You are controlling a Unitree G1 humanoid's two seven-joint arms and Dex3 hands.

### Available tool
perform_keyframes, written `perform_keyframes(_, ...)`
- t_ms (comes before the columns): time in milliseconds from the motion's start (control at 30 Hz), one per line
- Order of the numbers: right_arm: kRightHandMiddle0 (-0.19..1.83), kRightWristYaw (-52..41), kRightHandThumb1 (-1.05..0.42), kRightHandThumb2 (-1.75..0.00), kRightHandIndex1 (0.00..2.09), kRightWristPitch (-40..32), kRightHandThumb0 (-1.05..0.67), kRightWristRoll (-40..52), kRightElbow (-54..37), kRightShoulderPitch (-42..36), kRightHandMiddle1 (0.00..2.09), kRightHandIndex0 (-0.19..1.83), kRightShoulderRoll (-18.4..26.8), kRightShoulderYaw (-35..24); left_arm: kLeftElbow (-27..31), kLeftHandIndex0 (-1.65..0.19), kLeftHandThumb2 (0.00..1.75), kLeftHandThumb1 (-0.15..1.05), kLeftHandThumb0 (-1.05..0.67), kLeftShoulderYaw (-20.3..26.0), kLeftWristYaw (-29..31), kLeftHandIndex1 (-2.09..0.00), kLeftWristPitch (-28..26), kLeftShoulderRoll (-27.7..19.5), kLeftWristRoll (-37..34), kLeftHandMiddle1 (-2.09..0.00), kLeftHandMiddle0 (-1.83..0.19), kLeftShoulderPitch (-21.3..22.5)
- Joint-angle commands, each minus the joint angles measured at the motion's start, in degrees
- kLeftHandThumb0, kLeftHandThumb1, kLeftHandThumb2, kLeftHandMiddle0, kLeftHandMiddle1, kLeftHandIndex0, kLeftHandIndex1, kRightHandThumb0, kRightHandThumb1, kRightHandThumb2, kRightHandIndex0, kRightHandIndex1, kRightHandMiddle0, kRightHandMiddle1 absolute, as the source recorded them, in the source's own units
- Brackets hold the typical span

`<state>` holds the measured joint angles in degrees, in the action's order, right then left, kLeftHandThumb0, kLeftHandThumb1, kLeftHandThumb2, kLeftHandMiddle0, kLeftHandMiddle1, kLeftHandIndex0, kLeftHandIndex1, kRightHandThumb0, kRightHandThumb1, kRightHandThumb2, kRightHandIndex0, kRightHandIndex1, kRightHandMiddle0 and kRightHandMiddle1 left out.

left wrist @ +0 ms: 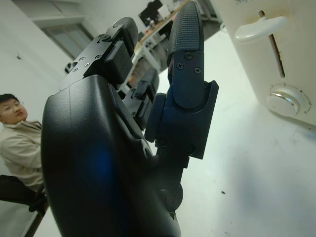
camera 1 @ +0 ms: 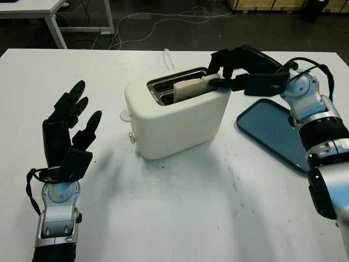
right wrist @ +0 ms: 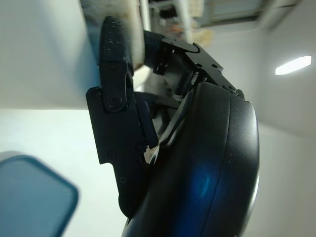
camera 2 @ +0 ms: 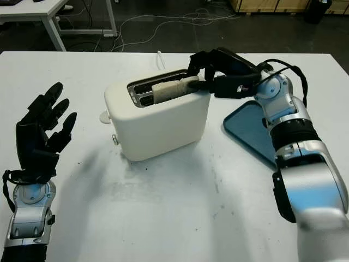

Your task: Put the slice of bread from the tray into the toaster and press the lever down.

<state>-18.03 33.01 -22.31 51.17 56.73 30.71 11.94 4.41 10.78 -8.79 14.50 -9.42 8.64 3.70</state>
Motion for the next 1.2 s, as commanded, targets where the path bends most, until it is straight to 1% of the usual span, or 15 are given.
perform_keyframes(0, 0.62, 5.7, -0.92, -0.06, 1.13, 2.4, -0.67, -2.9, -2.5, -1.5, 0.33, 0.15, 2.1, 0.0, -0.6, -0.5, 0.25, 0.92, -0.7, -0.2, 0.0, 0.0, 1.0, -0.3, 0.5, -0.01, -0.6, -0.7)
perform_keyframes(67, 0.65, 9.8, -0.92, -0.08, 0.8, 2.4, -0.69, -4.2, -5.3, -3.1, 0.15, 0.26, 3.4, -1.1, -0.2, -0.5, 0.25, 0.92, -0.71, -0.3, 0.0, 0.0, 0.5, -0.4, 0.9, -0.01, -0.61, -0.7)
perform_keyframes(133, 0.66, 13.8, -0.92, -0.05, 0.44, 2.9, -0.65, -4.2, -7.6, -5.2, 0.04, 0.41, 3.9, -2.6, 0.1, -0.5, 0.25, 0.92, -0.7, -0.3, 0.2, 0.0, 0.0, -0.4, 0.7, -0.01, -0.61, -0.7)
perform_keyframes(167, 0.66, 16.1, -0.92, -0.04, 0.34, 3.3, -0.63, -4.0, -8.8, -6.5, 0.03, 0.46, 3.9, -3.5, 0.1, -0.5, 0.25, 0.92, -0.7, -0.3, 0.4, 0.0, 0.1, -0.2, 0.1, -0.01, -0.6, -0.7)
perform_keyframes(233, 0.65, 19.5, -0.92, -0.05, 0.26, 5.2, -0.59, -2.5, -10.5, -9.5, 0.01, 0.51, 3.5, -5.4, -0.1, -0.49, 0.24, 0.92, -0.69, -0.4, 0.9, 0.0, 0.4, -0.1, -0.6, 0.0, -0.59, -0.6)
perform_keyframes(300, 0.64, 22.3, -0.92, -0.06, 0.23, 7.7, -0.56, -1.1, -11.6, -12.4, 0.0, 0.53, 3.0, -7.2, -0.4, -0.49, 0.24, 0.92, -0.69, -0.4, 1.1, 0.0, 0.8, 0.0, -0.8, 0.0, -0.59, -0.5)
perform_keyframes(367, 0.63, 25.1, -0.92, -0.07, 0.22, 8.7, -0.55, -0.9, -13.8, -15.7, 0.0, 0.54, 2.6, -8.6, -0.6, -0.49, 0.23, 0.92, -0.69, -0.4, 1.1, 0.0, 1.0, 0.0, -0.7, 0.0, -0.59, -0.4)
perform_keyframes(467, 0.57, 25.7, -0.92, -0.11, 0.17, 5.8, -0.56, 1.8, -20.3, -22.4, 0.0, 0.49, 0.9, -11.1, -0.6, -0.5, 0.24, 0.92, -0.69, -0.6, 0.6, -0.01, 0.9, -0.2, 0.5, -0.01, -0.61, -0.2)
perform_keyframes(533, 0.56, 26.3, -0.92, -0.17, 0.16, 5.0, -0.56, 3.7, -22.8, -26.4, 0.0, 0.5, -0.9, -12.5, -0.8, -0.5, 0.24, 0.92, -0.68, -0.7, 0.7, -0.01, 1.0, -0.3, 0.5, -0.01, -0.61, -0.1)
perform_keyframes(600, 0.56, 26.3, -0.92, -0.23, 0.15, 2.0, -0.56, 5.3, -25.8, -30.4, 0.0, 0.53, -3.0, -13.6, -1.0, -0.5, 0.24, 0.92, -0.68, -0.7, 0.8, -0.01, 1.3, -0.6, 0.7, -0.01, -0.61, 0.1)
perform_keyframes(667, 0.59, 26.6, -0.92, -0.27, 0.15, -0.7, -0.49, 6.7, -28.4, -34.1, 0.02, 0.58, -5.4, -14.5, -0.9, -0.5, 0.24, 0.92, -0.68, -0.8, 1.1, -0.01, 1.2, -0.8, 0.6, -0.01, -0.6, 0.2)
perform_keyframes(833, 0.66, 30.5, -0.92, -0.24, 0.14, -5.9, -0.33, 8.2, -34.7, -41.7, 0.03, 0.72, -12.3, -17.1, 1.2, -0.51, 0.22, 0.92, -0.69, -1.0, 2.0, -0.01, -1.0, -2.0, 1.7, -0.01, -0.61, 0.3)
perform_keyframes(933, 0.69, 33.7, -0.92, -0.22, 0.16, -6.9, -0.3, 6.7, -36.9, -44.8, 0.04, 0.83, -15.4, -17.4, 2.0, -0.51, 0.22, 0.92, -0.69, -1.2, 2.6, -0.01, -1.4, -3.3, 3.2, -0.02, -0.62, 0.4)
perform_keyframes(1033, 0.75, 40.7, -0.92, -0.2, 0.15, -6.0, -0.29, 0.6, -38.1, -47.4, 0.05, 0.9, -17.9, -16.8, 1.9, -0.54, 0.23, 0.92, -0.7, -1.5, 1.8, -0.02, 1.0, -5.8, 7.4, -0.03, -0.65, 0.8)
perform_keyframes(1167, 0.83, 49.6, -0.92, -0.19, 0.14, -6.4, -0.3, -8.3, -38.1, -48.3, 0.06, 0.96, -19.1, -15.2, 6.8, -0.56, 0.23, 0.92, -0.67, -2.4, -0.4, -0.03, 0.4, -7.3, 16.3, -0.04, -0.66, -0.6)
